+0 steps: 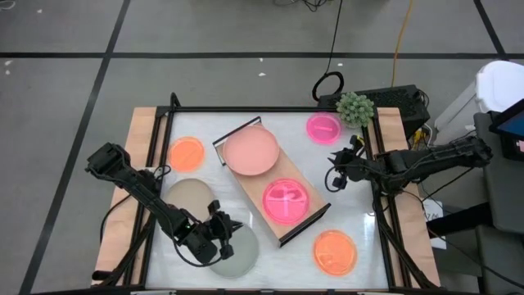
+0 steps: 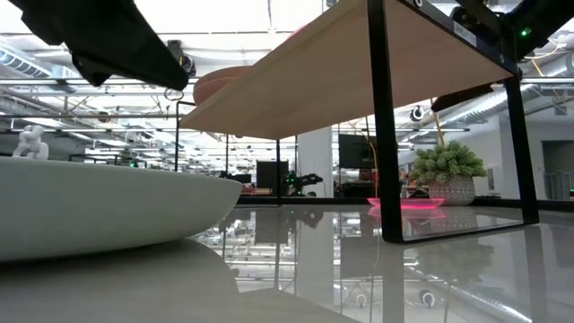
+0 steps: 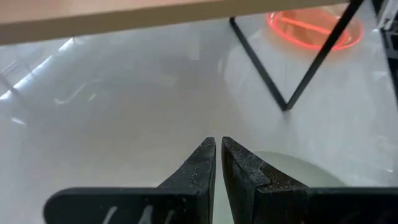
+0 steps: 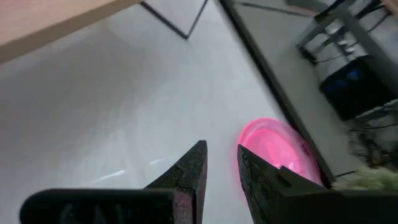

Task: Place and stack plates onto a shelf
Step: Stack the top small orange plate on top of the small pink plate on the shelf

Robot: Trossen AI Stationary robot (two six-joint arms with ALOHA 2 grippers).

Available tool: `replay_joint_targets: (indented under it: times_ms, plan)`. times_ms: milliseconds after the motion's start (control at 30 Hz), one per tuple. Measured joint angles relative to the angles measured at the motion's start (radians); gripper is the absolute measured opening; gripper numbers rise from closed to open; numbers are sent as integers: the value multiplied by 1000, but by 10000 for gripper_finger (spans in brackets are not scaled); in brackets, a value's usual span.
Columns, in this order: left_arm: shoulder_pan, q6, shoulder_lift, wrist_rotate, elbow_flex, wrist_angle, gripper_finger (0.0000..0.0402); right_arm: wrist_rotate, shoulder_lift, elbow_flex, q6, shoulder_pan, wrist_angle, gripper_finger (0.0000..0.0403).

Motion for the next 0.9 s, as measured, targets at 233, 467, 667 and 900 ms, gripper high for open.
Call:
replay_joint_targets:
  times_ms: [233,467,667,900]
  plan:
    - [3,-150,-28,4,0,-166,33,-5,0,0,-17,-55,1,75]
    - [18,-228,-74,32,0,-262,33,-60,0,-30,-48,-127,53,75]
    - [24,-207,-76,35,0,-262,33,-56,0,-106,-77,-262,142,75]
    - [35,-189,-76,36,0,-262,33,-199,0,-139,-174,-379,239,75]
